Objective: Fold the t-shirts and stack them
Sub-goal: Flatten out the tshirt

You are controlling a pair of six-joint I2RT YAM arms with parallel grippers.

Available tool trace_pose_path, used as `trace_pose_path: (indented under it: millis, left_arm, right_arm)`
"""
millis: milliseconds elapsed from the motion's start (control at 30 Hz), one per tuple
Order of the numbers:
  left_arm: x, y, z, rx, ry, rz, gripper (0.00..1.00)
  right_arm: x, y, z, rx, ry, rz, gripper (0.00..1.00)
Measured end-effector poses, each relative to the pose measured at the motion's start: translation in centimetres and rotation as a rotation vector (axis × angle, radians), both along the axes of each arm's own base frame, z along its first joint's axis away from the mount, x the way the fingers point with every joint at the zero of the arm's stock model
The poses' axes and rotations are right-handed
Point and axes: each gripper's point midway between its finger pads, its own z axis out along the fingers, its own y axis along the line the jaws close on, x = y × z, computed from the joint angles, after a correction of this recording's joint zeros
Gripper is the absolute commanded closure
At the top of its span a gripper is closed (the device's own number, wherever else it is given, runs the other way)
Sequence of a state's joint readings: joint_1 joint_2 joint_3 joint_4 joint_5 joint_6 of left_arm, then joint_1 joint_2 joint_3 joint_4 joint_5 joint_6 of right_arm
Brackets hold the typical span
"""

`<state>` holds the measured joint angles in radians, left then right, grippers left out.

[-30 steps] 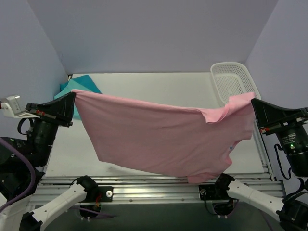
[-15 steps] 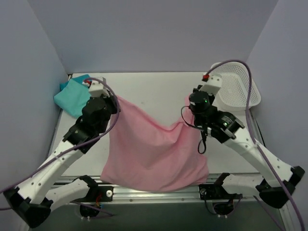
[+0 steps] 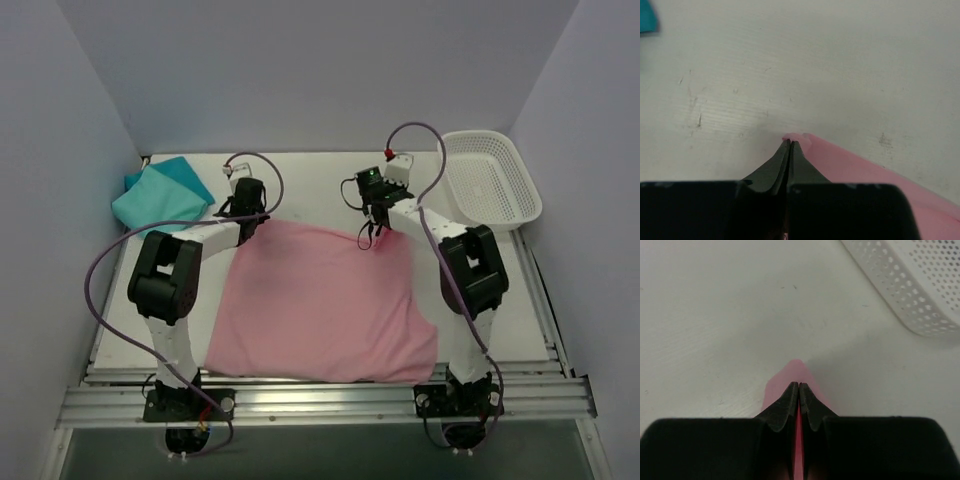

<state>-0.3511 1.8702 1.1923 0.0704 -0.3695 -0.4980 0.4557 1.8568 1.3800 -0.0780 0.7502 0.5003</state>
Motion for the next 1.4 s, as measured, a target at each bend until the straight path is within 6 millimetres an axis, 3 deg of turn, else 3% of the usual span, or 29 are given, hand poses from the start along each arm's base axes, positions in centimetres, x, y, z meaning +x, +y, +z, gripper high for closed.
trace_pose_path:
  millis: [100, 200, 233, 267, 300, 333, 400, 467, 500, 533, 633, 733, 833, 933, 1000, 1067, 1100, 1167, 1267, 1400]
  left_arm:
    - [2.3, -0.1, -2.6, 0.001, 0.023, 0.011, 0.98]
    - [4.4, 1.0, -3.3, -0.015, 0.008, 0.047, 0.98]
    - [5.2, 1.5, -3.2, -0.022, -0.003, 0.062, 0.98]
    - [6.1, 2.0, -3.0, -0.031, -0.016, 0.081, 0.98]
    - [7.2, 2.7, -2.7, -0.042, -0.034, 0.105, 0.98]
    - [8.4, 3.3, -2.3, -0.053, -0.053, 0.127, 0.98]
    - [10.7, 5.0, -1.6, -0.07, -0.089, 0.173, 0.98]
    - [12.6, 6.5, -0.9, -0.084, -0.104, 0.22, 0.76]
    - [13.4, 7.2, -0.5, -0.097, -0.113, 0.242, 0.51]
    - [13.8, 7.9, 0.0, -0.107, -0.119, 0.262, 0.09]
    - [13.7, 9.6, 1.3, -0.132, -0.136, 0.326, 0.06]
    - [12.6, 9.8, 2.8, -0.143, -0.149, 0.34, 0.06]
    - [11.2, 9.3, 5.3, -0.157, -0.173, 0.331, 0.06]
    - [9.1, 8.7, 9.3, -0.179, -0.226, 0.31, 0.06]
    - [7.0, 8.1, 12.0, -0.192, -0.26, 0.29, 0.06]
    - [4.9, 6.9, 15.4, -0.212, -0.313, 0.26, 0.06]
    - [4.2, 6.2, 16.7, -0.223, -0.337, 0.242, 0.06]
    - [2.9, 4.6, 18.3, -0.241, -0.373, 0.205, 0.06]
    - [1.6, 2.5, 17.2, -0.238, -0.364, 0.153, 0.06]
    - [0.8, 1.7, 11.4, -0.203, -0.245, 0.13, 0.06]
  right_arm:
    - [3.1, 0.3, -4.8, -0.024, 0.053, -0.017, 1.0]
    - [5.3, 0.0, -8.4, -0.053, 0.081, -0.032, 1.0]
    - [6.1, 0.0, -9.1, -0.054, 0.082, -0.035, 0.91]
    - [7.0, 0.0, -9.5, -0.047, 0.074, -0.039, 0.55]
    - [8.2, 0.1, -9.5, -0.032, 0.055, -0.045, 0.4]
    - [9.5, 0.0, -9.6, -0.02, 0.04, -0.043, 0.06]
    - [12.5, -0.4, -8.6, 0.006, -0.022, -0.053, 0.0]
    - [14.6, -1.0, -7.2, 0.004, -0.065, -0.064, 0.0]
    - [15.4, -1.4, -6.4, 0.003, -0.087, -0.074, 0.0]
    - [15.8, -1.9, -5.5, -0.002, -0.105, -0.082, 0.0]
    - [16.3, -2.6, -2.9, -0.011, -0.149, -0.103, 0.0]
    - [14.4, -2.8, -1.1, -0.019, -0.147, -0.096, 0.0]
    - [11.0, -2.4, 0.8, -0.009, -0.138, -0.079, 0.0]
    - [7.4, -1.1, 2.8, 0.039, -0.156, -0.038, 0.02]
    - [5.1, 0.3, 3.5, 0.068, -0.161, 0.005, 0.09]
    - [3.6, 2.1, 3.3, 0.107, -0.157, 0.064, 0.69]
    - [2.9, 3.4, 2.7, 0.143, -0.143, 0.111, 0.94]
    - [2.2, 4.6, 1.0, 0.195, -0.105, 0.158, 1.0]
    - [1.0, 4.5, -2.1, 0.231, -0.025, 0.183, 1.0]
    - [1.1, 4.1, -4.6, 0.255, 0.034, 0.188, 1.0]
